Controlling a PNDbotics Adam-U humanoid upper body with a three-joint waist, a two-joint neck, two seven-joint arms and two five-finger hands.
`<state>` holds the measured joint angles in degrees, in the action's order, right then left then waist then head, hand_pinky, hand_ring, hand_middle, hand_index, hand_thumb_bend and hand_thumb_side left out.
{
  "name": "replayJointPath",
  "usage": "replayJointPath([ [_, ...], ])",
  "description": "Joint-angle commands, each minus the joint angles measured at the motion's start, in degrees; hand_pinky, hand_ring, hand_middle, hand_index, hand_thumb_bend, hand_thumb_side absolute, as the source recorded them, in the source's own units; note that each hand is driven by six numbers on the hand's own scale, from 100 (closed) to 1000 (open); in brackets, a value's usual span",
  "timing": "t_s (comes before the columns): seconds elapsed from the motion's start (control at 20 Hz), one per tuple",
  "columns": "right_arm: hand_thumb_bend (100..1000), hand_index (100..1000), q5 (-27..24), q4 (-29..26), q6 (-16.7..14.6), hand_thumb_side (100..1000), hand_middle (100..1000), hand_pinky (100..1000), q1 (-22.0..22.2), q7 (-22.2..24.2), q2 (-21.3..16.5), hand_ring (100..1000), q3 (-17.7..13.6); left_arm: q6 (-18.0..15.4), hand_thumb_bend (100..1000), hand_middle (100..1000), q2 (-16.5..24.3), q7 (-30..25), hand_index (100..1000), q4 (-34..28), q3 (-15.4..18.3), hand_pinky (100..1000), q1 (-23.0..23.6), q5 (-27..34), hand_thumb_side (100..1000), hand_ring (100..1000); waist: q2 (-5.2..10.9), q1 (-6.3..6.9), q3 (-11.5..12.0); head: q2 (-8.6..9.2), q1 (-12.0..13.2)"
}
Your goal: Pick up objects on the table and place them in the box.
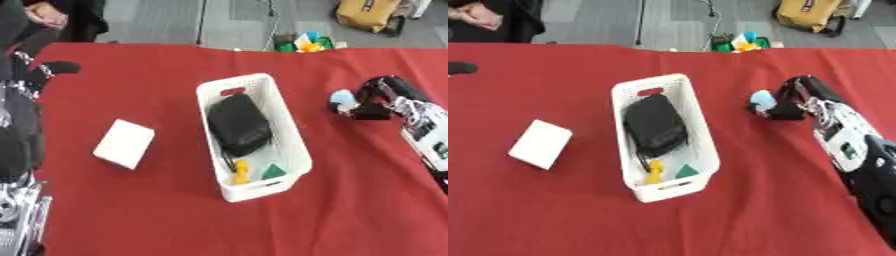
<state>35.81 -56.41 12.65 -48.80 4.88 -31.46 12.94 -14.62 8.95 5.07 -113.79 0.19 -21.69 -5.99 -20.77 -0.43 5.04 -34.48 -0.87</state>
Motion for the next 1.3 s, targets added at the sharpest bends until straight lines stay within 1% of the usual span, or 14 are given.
replayJointPath([
  [0.05,627,639,-0.1,-0.5,0.2,610,481,874,-0.4,-0.5,-0.7,812,-0.2,0.1,100,1000,0.2,-0.1,920,-0.8,0.1,659,-0.6,0.3,1000,868,1.48,0.05,0.1,0.39,0.0],
  [0.3,612,634,-0.2,-0.6,0.3,615,477,871,-0.5,-1.2,-0.6,803,-0.1,0.1,100,1000,0.2,-0.1,920,-0.8,0.0,659,-0.6,0.3,1000,868,1.38,0.01,0.2,0.50,-0.2],
  [0.35,598,629,-0.3,-0.6,0.3,609,472,870,-0.5,-1.3,-0.6,794,-0.2,0.1,100,1000,0.2,-0.1,921,-0.8,0.0,659,-0.6,0.3,1000,869,1.33,0.00,0.2,0.57,-0.1],
  [0.7,603,628,-0.6,-0.4,0.4,591,472,868,-0.4,-1.6,-0.6,786,-0.2,0.0,100,1000,0.1,-0.2,921,-0.8,-0.1,659,-0.8,0.3,1000,869,1.02,0.03,0.5,0.86,-0.2],
  [0.75,617,623,-0.6,-0.4,0.4,569,467,867,-0.4,-1.6,-0.6,782,-0.2,0.0,100,1000,0.1,-0.2,921,-0.8,-0.1,660,-0.8,0.3,1000,869,0.96,0.04,0.5,0.95,-0.2],
  [0.9,638,622,-0.2,-0.2,0.4,555,466,866,-0.4,-1.4,-0.5,781,-0.1,-0.1,100,1000,0.1,-0.3,922,-0.8,-0.1,660,-0.9,0.4,1000,870,0.74,0.08,0.8,1.16,-0.4],
  [0.95,698,612,-0.1,-0.1,0.5,528,457,864,-0.4,-1.4,-0.5,776,-0.1,-0.1,100,1000,0.1,-0.3,921,-0.8,-0.1,660,-1.0,0.4,1000,870,0.69,0.09,0.8,1.21,-0.4],
  [1.1,700,605,0.5,0.0,0.8,523,451,862,-0.5,-1.7,-0.4,772,-0.1,-0.1,100,1000,0.0,-0.3,921,-0.8,-0.1,660,-1.0,0.4,1000,870,0.52,0.12,0.9,1.40,-0.5],
  [1.15,713,582,0.7,0.1,0.9,502,428,855,-0.5,-1.9,-0.4,762,-0.2,-0.1,100,1000,0.0,-0.3,921,-0.8,-0.1,660,-1.1,0.4,1000,871,0.48,0.13,0.9,1.44,-0.5],
  [1.3,718,569,1.5,0.2,1.4,478,416,851,-0.5,-2.9,-0.2,755,-0.1,-0.1,100,1000,0.0,-0.4,921,-0.8,-0.1,660,-1.2,0.4,1000,871,0.34,0.12,1.0,1.39,-0.5],
])
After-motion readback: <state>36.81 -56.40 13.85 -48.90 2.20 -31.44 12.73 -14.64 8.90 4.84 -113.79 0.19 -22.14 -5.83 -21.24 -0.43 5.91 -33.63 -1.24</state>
